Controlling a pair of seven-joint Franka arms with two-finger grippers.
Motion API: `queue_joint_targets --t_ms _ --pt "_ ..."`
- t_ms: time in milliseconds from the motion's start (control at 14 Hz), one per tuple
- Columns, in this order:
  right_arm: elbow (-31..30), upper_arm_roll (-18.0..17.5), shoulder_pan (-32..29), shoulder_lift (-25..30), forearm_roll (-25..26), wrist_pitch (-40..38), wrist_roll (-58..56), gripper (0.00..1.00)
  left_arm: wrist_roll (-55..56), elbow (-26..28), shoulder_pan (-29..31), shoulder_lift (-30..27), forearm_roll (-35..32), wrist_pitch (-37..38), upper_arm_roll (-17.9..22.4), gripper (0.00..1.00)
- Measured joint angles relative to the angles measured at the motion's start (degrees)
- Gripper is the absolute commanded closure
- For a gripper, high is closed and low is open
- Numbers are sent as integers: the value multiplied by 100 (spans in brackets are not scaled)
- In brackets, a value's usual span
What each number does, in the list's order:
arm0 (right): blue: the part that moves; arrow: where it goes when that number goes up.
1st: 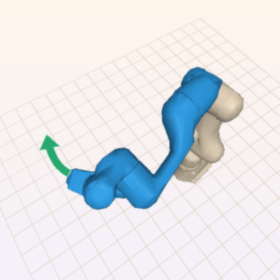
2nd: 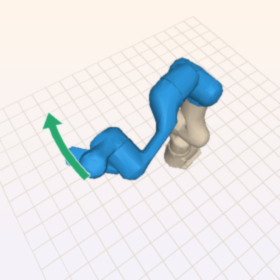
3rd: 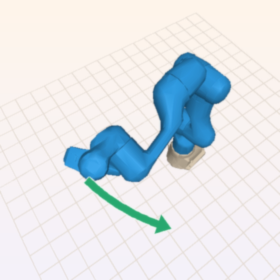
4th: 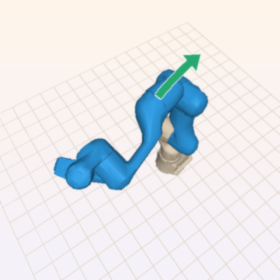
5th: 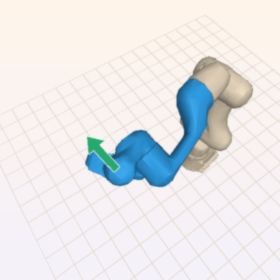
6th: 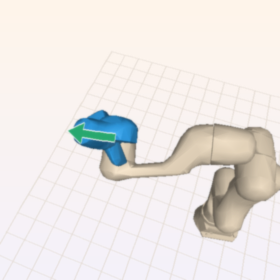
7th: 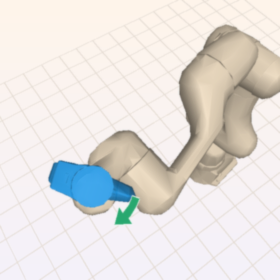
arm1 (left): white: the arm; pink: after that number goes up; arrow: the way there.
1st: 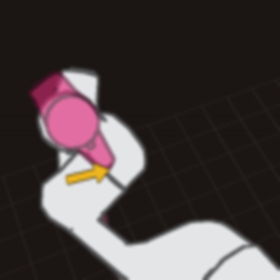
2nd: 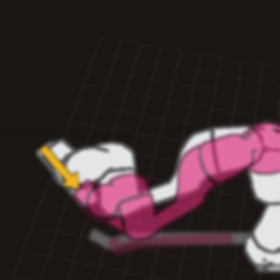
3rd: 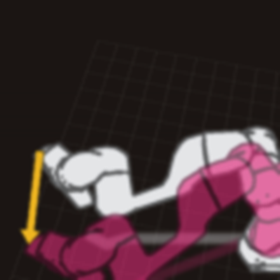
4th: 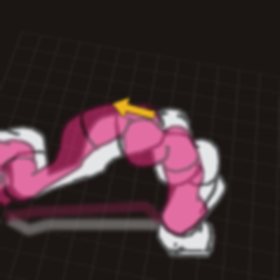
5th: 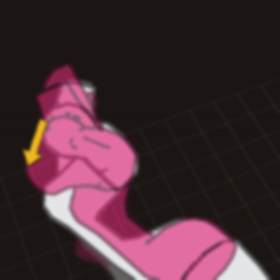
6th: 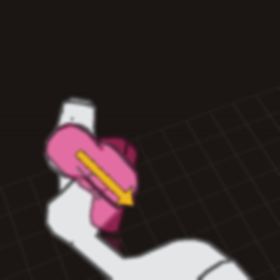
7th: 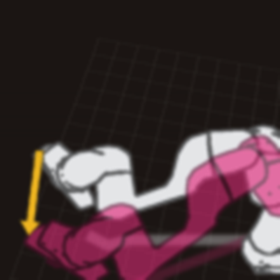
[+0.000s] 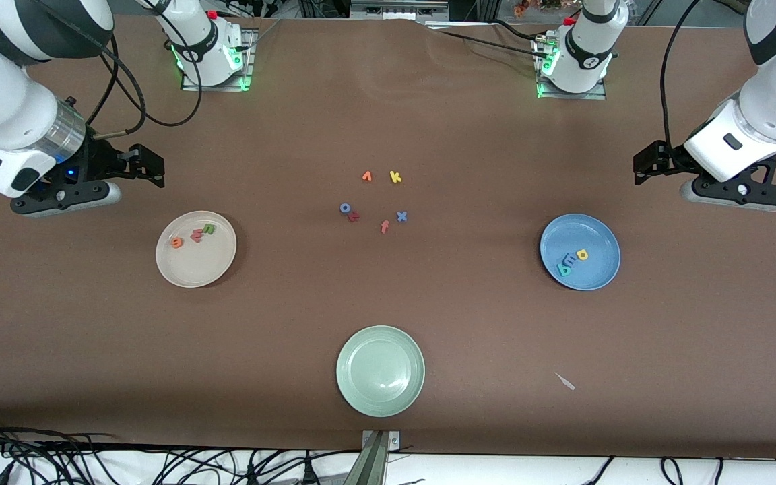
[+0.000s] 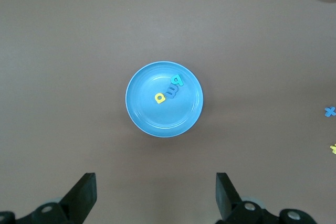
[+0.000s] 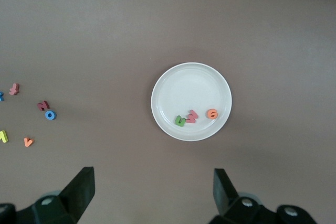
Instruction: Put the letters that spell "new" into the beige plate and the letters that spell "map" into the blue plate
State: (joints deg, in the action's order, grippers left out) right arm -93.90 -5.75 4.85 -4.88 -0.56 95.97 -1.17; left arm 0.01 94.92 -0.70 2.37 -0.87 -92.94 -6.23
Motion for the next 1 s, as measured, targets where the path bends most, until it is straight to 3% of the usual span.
queue_joint_targets --t_ms 997 --pt "304 153 -101 6 0 -386 -3 0 138 -242 -17 25 3 -7 -138 0"
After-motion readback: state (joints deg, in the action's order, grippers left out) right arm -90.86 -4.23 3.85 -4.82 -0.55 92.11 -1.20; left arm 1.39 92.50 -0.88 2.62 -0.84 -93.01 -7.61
